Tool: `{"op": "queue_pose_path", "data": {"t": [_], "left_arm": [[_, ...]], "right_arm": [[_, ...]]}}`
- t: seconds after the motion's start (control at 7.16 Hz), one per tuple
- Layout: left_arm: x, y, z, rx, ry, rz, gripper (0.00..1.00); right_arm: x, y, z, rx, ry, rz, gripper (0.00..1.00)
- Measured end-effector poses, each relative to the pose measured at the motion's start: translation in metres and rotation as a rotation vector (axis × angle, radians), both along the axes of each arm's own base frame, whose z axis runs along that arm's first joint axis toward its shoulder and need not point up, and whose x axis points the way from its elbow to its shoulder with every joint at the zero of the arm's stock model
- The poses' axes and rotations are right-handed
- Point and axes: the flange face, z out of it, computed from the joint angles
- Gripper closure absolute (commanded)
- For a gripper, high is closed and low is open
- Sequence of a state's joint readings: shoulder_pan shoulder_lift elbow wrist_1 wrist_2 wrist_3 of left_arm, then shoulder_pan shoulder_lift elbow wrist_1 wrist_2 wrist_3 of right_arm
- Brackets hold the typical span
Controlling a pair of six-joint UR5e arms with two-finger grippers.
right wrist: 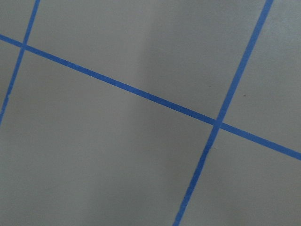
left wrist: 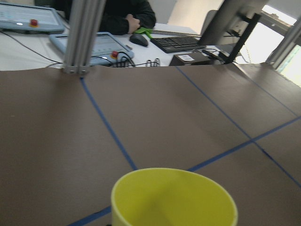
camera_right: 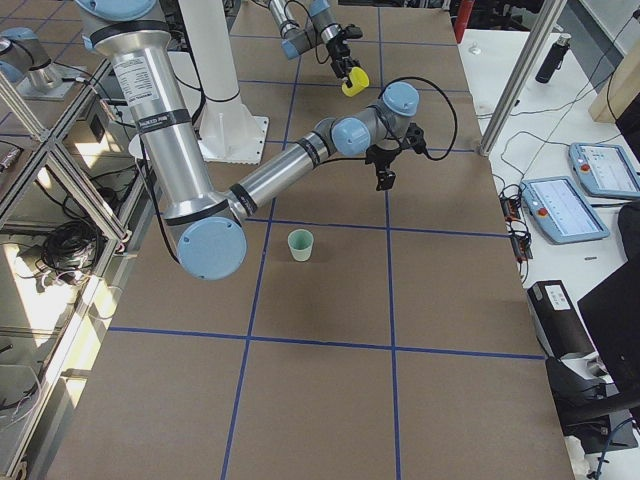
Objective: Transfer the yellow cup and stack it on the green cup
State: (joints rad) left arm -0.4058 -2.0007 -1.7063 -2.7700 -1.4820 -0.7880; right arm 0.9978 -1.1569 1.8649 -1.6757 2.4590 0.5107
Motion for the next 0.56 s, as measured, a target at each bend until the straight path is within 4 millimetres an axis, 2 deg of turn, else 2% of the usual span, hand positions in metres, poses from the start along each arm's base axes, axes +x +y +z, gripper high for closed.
{"op": "queue_pose_path", "data": {"t": [0.14, 0.28, 0.56], "left_arm": [[0.012, -0.001, -0.004, 0.01, 0.013, 0.001, 1.0], [0.024, -0.004, -0.008, 0.017, 0.022, 0.001, 1.0], [0.039, -0.005, -0.006, 0.05, 0.032, 0.002, 1.0]], "right_arm": [[-0.028, 0.008, -0.024, -0.022, -0.022, -0.005, 0.02], [-0.052, 0.014, -0.039, -0.037, -0.058, 0.005, 0.02], [-0.103, 0.018, -0.054, -0.095, -0.147, 0.034, 0.02]]}}
